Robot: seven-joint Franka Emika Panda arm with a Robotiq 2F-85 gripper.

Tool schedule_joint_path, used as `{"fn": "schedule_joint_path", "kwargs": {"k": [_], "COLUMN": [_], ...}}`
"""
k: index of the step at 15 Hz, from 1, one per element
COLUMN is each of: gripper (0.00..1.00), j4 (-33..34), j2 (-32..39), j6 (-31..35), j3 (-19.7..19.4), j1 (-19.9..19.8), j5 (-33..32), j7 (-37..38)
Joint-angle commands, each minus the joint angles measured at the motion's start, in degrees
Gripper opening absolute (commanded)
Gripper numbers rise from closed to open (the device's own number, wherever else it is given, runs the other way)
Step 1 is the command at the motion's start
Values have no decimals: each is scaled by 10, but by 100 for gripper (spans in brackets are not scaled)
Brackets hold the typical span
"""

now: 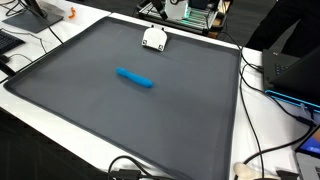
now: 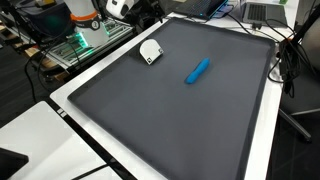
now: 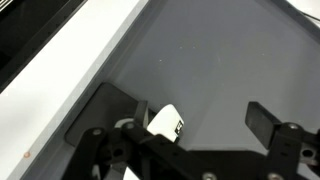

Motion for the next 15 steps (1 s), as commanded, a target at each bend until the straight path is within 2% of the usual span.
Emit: {"fn": "schedule_joint_path", "kwargs": {"k": [1,15], "gripper": [100,100], "j4": [-17,-41], "j2": [12,63], "j6": [23,138], "j3": [11,28], "j1": [-15,-10], "j5": [33,105], "j7": [23,20]}}
